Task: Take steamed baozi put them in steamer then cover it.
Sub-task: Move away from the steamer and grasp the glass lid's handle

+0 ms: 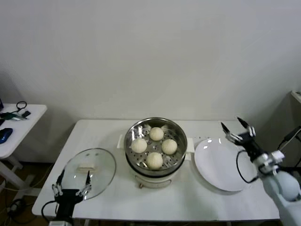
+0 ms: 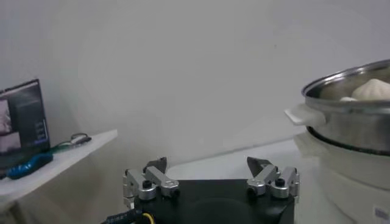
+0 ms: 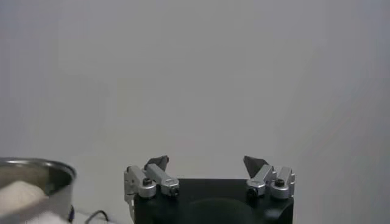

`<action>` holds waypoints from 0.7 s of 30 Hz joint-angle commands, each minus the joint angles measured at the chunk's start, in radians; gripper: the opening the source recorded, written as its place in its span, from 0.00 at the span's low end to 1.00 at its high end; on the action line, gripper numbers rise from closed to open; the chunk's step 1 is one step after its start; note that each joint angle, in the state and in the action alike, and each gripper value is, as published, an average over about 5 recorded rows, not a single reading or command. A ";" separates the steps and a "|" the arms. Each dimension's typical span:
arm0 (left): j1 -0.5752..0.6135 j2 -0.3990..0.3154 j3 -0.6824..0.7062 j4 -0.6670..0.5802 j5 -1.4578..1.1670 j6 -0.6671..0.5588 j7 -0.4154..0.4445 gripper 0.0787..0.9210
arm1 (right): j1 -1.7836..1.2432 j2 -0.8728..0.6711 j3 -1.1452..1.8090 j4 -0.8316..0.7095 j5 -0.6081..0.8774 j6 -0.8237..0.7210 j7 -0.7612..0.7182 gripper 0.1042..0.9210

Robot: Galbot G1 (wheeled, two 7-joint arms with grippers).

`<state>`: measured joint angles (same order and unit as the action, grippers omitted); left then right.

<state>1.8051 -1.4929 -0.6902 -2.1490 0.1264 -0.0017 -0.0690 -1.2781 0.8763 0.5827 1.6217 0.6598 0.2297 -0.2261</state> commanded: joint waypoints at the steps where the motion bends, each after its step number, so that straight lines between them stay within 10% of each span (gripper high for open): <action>1: 0.000 0.036 -0.019 0.046 0.444 -0.107 -0.222 0.88 | -0.357 0.232 0.167 -0.033 -0.050 0.250 0.019 0.88; 12: -0.088 0.069 -0.005 0.354 1.225 -0.244 -0.493 0.88 | -0.313 0.311 0.046 -0.064 -0.126 0.266 0.062 0.88; 21: -0.198 0.074 0.003 0.511 1.307 -0.206 -0.443 0.88 | -0.329 0.337 0.042 -0.049 -0.132 0.277 0.068 0.88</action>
<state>1.7163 -1.4320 -0.6978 -1.8682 1.0934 -0.1812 -0.4474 -1.5547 1.1531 0.6334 1.5762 0.5519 0.4654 -0.1714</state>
